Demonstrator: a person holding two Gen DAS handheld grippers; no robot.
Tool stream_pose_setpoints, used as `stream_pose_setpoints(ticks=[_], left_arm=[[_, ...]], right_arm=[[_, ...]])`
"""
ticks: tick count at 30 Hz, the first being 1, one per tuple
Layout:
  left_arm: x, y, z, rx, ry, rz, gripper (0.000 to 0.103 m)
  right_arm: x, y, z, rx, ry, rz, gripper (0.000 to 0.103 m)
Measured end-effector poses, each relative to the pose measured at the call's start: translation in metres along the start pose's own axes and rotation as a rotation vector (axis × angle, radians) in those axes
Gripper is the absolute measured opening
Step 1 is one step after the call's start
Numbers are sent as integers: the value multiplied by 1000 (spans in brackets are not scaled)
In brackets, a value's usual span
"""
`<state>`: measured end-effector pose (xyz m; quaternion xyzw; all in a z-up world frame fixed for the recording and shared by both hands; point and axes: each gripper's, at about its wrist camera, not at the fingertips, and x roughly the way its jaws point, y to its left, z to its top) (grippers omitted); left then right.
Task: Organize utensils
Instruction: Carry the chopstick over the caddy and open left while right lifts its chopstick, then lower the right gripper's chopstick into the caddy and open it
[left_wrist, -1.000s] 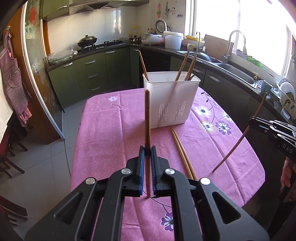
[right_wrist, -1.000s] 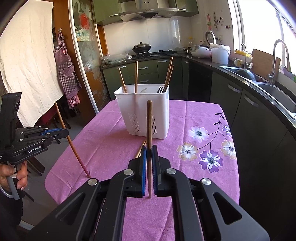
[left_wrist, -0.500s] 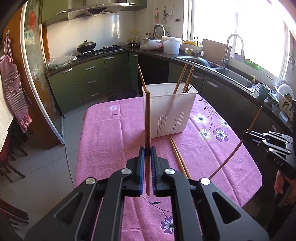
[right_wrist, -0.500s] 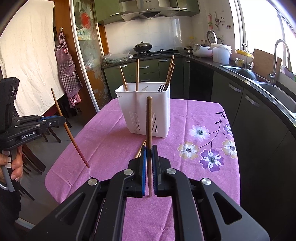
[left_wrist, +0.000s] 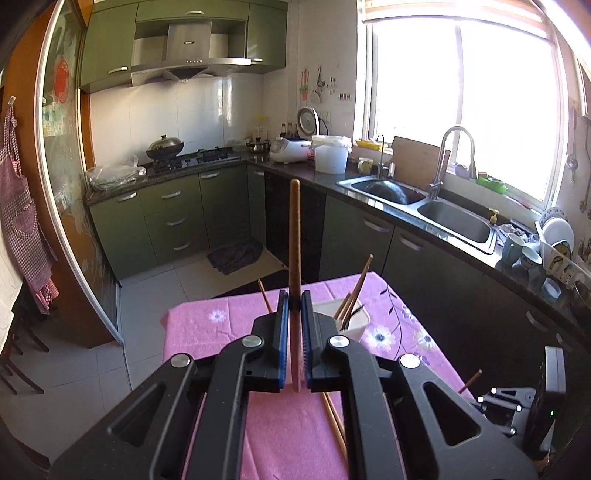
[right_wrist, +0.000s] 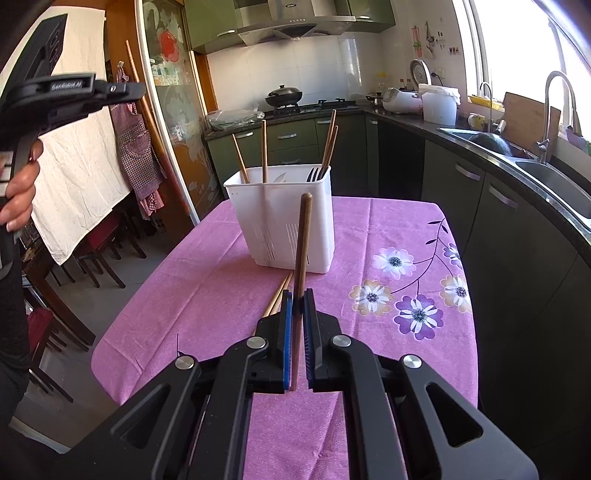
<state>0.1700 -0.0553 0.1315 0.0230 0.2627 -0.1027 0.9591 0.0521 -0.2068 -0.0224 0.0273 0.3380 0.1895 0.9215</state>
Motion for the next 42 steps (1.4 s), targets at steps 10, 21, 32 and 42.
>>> stream_pose_setpoints(ticks=[10, 21, 32, 42], left_arm=[[77, -12, 25, 16, -13, 60, 6], [92, 0, -8, 21, 93, 42, 15], [7, 8, -44, 27, 27, -3, 40], [-25, 25, -76, 19, 40, -4, 44]], right_arm=[[-4, -3, -2, -1, 1, 19, 7], [-10, -4, 30, -5, -47, 31, 7], [-34, -3, 148, 46, -332, 49, 7], [36, 3, 201, 47, -311, -34, 7]])
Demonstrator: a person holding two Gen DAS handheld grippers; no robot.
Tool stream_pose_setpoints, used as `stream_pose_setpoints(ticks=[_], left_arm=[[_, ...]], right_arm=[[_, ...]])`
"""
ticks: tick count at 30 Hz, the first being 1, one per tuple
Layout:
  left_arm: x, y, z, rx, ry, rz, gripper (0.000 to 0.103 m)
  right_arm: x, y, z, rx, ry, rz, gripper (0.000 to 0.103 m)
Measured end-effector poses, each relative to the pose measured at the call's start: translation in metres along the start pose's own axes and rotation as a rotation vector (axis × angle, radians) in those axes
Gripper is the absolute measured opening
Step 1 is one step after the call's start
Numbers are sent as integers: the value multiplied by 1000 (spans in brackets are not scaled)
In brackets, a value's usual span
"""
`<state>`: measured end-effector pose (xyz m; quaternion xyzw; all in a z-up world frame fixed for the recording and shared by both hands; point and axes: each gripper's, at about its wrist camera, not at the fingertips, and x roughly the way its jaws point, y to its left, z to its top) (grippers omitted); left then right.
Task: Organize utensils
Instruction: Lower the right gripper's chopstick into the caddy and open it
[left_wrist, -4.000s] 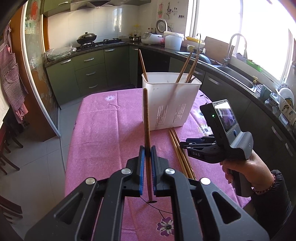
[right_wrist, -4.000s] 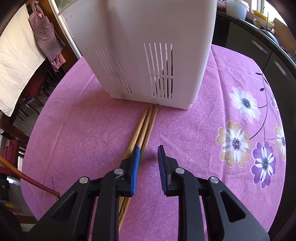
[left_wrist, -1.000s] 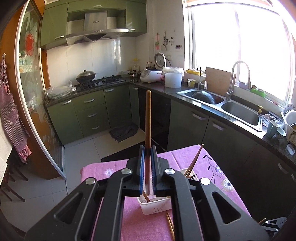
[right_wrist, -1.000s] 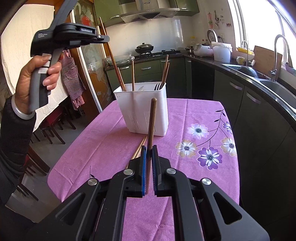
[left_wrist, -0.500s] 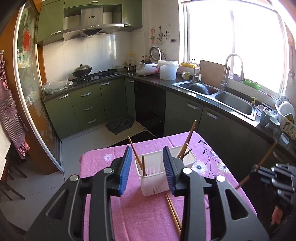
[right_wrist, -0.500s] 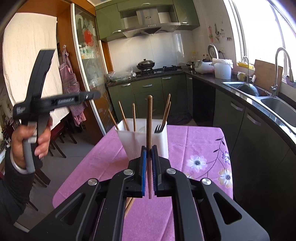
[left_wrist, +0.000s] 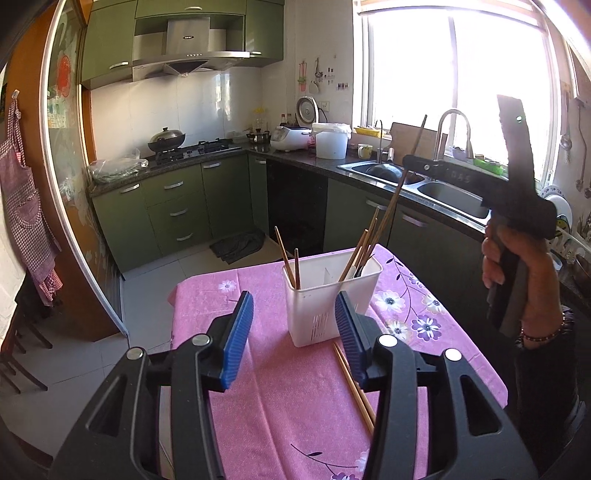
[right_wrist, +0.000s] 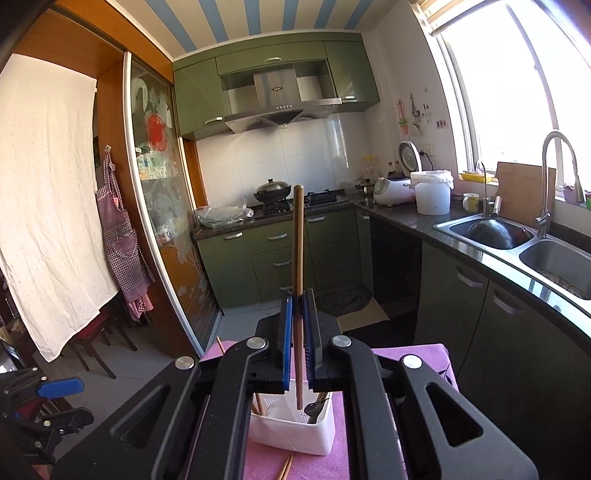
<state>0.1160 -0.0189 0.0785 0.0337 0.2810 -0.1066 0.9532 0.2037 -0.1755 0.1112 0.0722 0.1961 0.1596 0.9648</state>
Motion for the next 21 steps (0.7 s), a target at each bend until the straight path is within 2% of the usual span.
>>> stream_pose_setpoints(ticks=[6, 10, 14, 16, 21], left_arm=[[6, 7, -12, -17, 39, -5, 46], [17, 1, -21, -17, 83, -19, 47], [36, -8, -27, -28, 151, -39, 47], [49, -14, -34, -28, 195, -51, 47], [92, -37, -57, -41, 318, -77, 47]], right_arm=[[40, -1, -20, 0, 83, -16, 7], [47, 0, -28, -11, 111, -18, 9], [20, -2, -28, -4, 70, 1, 11], [-3, -3, -33, -11, 52, 2, 19], [-33, -12, -76, -43, 121, -31, 21]])
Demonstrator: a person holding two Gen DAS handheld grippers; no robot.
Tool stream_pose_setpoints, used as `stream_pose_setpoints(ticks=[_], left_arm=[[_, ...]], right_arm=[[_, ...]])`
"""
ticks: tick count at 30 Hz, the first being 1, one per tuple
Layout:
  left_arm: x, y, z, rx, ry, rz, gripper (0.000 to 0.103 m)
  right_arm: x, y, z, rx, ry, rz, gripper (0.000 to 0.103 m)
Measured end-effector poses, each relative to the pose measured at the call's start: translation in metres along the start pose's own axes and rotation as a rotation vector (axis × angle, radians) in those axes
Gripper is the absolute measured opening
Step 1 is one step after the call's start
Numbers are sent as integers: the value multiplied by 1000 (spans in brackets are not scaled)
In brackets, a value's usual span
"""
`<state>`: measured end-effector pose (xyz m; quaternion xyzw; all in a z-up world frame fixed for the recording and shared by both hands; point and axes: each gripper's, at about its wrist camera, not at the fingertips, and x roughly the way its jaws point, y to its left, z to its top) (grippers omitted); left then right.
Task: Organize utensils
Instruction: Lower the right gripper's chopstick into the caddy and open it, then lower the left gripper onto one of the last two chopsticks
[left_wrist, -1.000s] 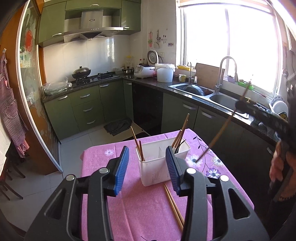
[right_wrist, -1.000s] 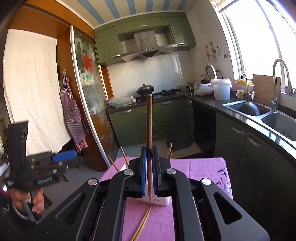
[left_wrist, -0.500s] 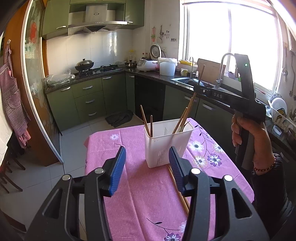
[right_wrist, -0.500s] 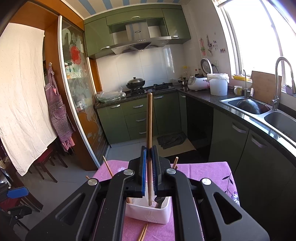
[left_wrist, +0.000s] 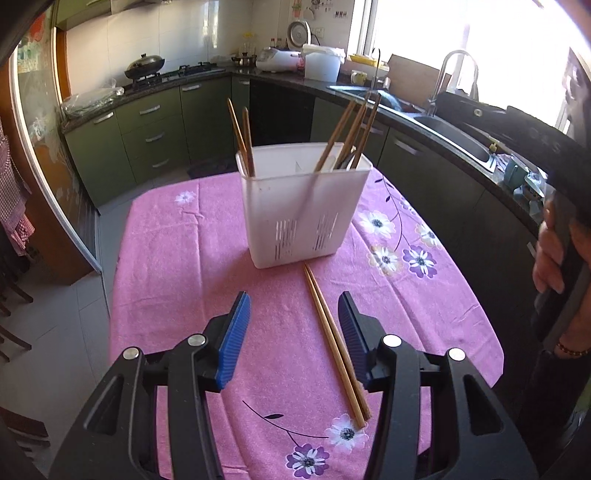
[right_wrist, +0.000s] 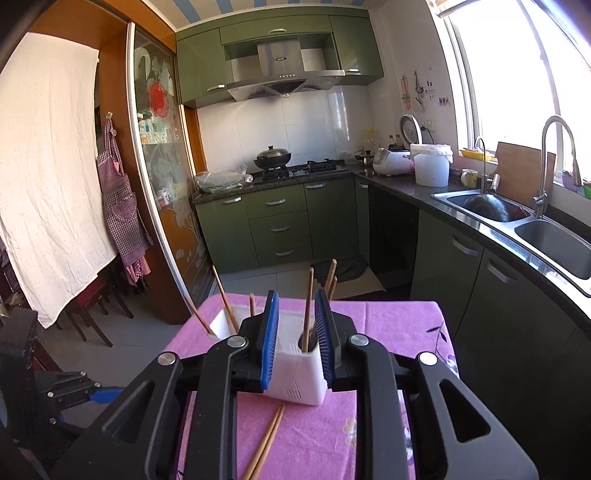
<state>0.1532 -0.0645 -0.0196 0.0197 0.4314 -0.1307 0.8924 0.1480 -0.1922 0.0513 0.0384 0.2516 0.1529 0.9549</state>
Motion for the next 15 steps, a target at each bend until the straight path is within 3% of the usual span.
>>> stream_pose_setpoints(ticks=[7, 11, 15], left_arm=[[68, -18, -8, -31, 126, 18, 47], [105, -19, -13, -72, 225, 9, 33], [127, -22, -16, -100, 277, 6, 29]], right_arm=[[20, -27, -88, 17, 154, -59, 21], [28, -42, -119, 55, 207, -50, 21], [30, -48, -133, 69, 230, -38, 21]])
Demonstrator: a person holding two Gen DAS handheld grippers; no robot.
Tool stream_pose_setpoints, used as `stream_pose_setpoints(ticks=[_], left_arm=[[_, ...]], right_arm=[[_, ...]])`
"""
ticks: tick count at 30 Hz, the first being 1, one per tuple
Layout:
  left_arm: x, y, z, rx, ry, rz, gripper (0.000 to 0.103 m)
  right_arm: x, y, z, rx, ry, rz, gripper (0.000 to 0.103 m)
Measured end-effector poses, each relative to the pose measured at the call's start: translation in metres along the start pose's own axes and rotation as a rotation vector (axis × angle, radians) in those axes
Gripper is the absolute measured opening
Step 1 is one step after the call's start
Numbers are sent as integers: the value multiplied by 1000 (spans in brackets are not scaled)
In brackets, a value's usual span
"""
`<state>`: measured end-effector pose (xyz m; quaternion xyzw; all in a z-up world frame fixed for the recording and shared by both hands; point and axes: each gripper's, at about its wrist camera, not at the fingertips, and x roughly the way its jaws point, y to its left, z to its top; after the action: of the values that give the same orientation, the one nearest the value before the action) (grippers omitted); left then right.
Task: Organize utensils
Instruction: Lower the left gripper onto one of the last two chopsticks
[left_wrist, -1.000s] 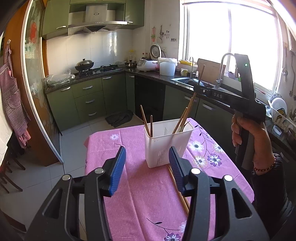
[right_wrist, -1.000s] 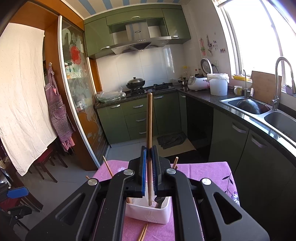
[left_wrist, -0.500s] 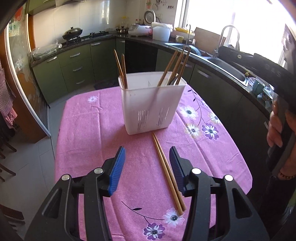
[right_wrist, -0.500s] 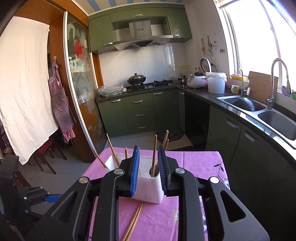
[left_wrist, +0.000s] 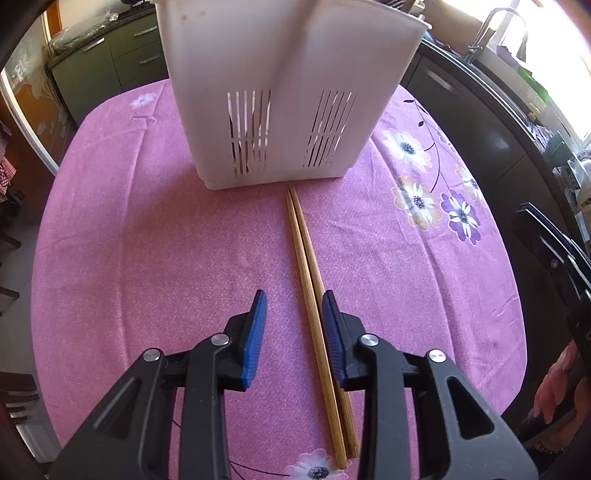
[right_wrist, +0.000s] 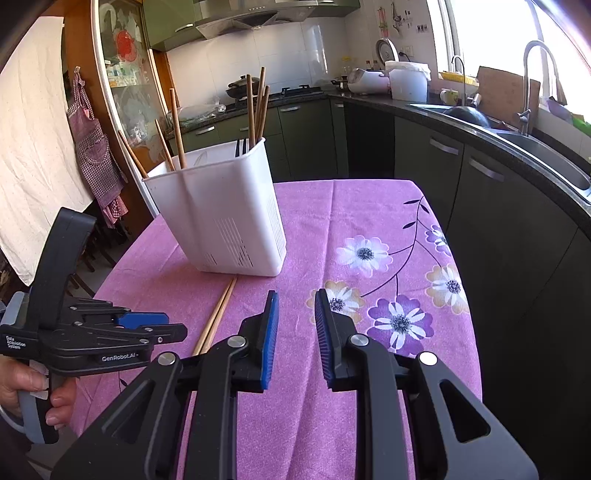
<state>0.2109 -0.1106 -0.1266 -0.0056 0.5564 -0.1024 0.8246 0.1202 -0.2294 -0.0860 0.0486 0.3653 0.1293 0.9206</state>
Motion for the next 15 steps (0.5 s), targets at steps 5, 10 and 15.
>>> stream_pose_setpoints(ticks=[5, 10, 15], left_arm=[[7, -7, 6, 2, 8, 22, 26], [17, -10, 11, -2, 23, 54, 18], [27, -10, 14, -3, 40, 72, 17]], right_arm=[[0, -5, -2, 15, 1, 12, 21], [-4, -7, 2, 21, -1, 23, 21], [-5, -9, 1, 25, 1, 30, 21]])
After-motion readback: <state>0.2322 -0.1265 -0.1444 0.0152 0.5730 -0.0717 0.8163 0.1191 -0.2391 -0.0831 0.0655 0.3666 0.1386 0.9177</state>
